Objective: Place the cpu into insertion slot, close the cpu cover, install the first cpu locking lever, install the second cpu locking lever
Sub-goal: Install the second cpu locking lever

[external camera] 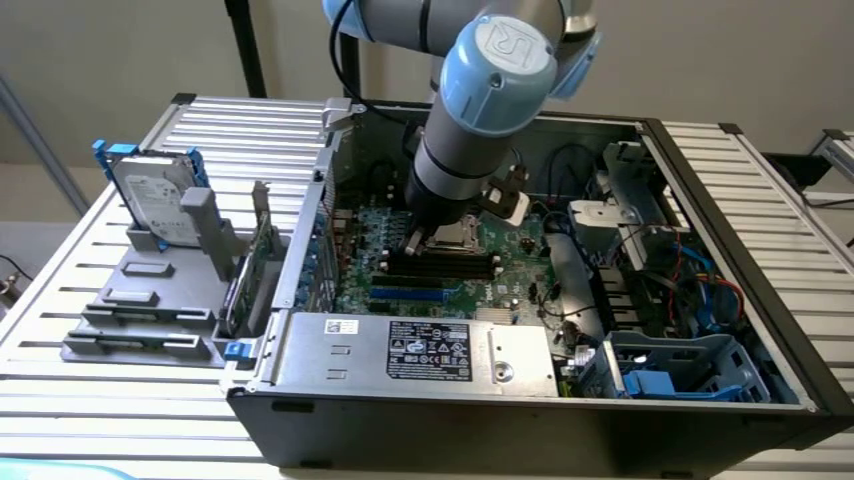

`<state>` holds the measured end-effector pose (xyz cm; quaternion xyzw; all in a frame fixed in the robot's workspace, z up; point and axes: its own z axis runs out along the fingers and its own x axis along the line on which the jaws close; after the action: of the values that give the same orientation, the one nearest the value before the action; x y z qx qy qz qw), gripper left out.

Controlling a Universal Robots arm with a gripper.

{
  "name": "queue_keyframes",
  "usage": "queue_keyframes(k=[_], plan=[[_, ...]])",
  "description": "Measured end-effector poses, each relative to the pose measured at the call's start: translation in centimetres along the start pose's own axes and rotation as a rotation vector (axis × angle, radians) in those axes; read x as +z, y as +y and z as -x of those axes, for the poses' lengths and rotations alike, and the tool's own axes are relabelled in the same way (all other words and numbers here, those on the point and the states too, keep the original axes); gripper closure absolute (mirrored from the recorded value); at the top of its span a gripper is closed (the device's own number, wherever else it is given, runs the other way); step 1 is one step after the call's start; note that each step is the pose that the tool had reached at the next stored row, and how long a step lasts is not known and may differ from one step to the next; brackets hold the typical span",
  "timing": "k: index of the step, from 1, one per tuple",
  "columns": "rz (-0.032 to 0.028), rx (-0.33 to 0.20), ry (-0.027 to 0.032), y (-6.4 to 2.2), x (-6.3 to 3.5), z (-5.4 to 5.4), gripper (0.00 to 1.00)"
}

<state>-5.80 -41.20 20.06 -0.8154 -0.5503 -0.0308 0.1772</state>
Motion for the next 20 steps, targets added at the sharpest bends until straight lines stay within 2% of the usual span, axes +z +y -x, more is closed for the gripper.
queue_keyframes(k=[16,18,20], plan=[[0.0007,0.0,0.0003,0.02,0.94,-0.16,0.89],[0.0008,0.0,-0.0005,0.01,0.98,-0.15,0.89],[0.0028,0.001,-0.0045,0.02,1.01,-0.15,0.89]])
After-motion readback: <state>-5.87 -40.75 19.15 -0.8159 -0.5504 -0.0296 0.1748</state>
